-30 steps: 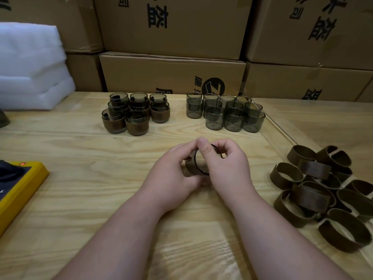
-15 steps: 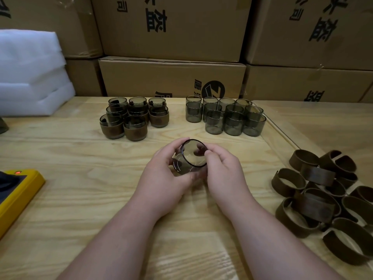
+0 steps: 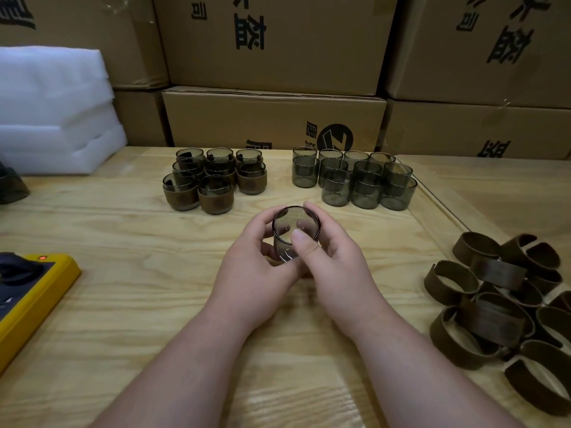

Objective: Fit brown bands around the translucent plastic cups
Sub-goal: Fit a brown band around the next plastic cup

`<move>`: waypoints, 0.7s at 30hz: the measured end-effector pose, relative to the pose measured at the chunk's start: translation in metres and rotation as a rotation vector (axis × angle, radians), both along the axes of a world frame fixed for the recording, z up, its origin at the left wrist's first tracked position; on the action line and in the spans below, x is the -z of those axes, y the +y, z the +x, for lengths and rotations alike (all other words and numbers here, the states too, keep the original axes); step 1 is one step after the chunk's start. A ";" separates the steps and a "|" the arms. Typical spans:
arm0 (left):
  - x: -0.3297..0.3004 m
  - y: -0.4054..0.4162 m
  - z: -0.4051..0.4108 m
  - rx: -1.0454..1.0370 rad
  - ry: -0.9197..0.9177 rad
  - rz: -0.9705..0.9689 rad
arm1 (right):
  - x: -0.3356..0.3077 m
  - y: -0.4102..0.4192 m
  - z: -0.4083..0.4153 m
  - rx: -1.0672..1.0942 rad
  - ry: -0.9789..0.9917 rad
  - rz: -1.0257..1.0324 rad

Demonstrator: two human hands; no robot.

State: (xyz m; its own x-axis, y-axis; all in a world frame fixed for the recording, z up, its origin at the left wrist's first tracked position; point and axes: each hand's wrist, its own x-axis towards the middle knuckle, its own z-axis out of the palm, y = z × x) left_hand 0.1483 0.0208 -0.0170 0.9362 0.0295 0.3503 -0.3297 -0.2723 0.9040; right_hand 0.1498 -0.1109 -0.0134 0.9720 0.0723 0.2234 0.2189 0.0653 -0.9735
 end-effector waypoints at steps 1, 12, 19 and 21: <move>0.000 0.000 0.000 -0.003 -0.006 0.001 | -0.001 0.000 0.000 -0.007 0.021 0.049; 0.005 0.001 0.000 0.066 -0.056 0.192 | -0.010 -0.005 0.005 0.158 0.122 0.254; 0.006 -0.001 -0.003 0.116 -0.133 0.267 | -0.003 -0.005 0.005 0.237 0.086 0.178; 0.005 -0.002 -0.004 0.120 -0.140 0.272 | -0.003 -0.005 0.002 0.277 -0.007 0.087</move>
State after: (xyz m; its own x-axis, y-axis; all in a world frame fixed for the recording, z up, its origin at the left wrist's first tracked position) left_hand 0.1445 0.0192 -0.0219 0.8695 -0.1904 0.4558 -0.4900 -0.4493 0.7470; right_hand 0.1522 -0.1161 -0.0101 0.9505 -0.2157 0.2236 0.2464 0.0851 -0.9654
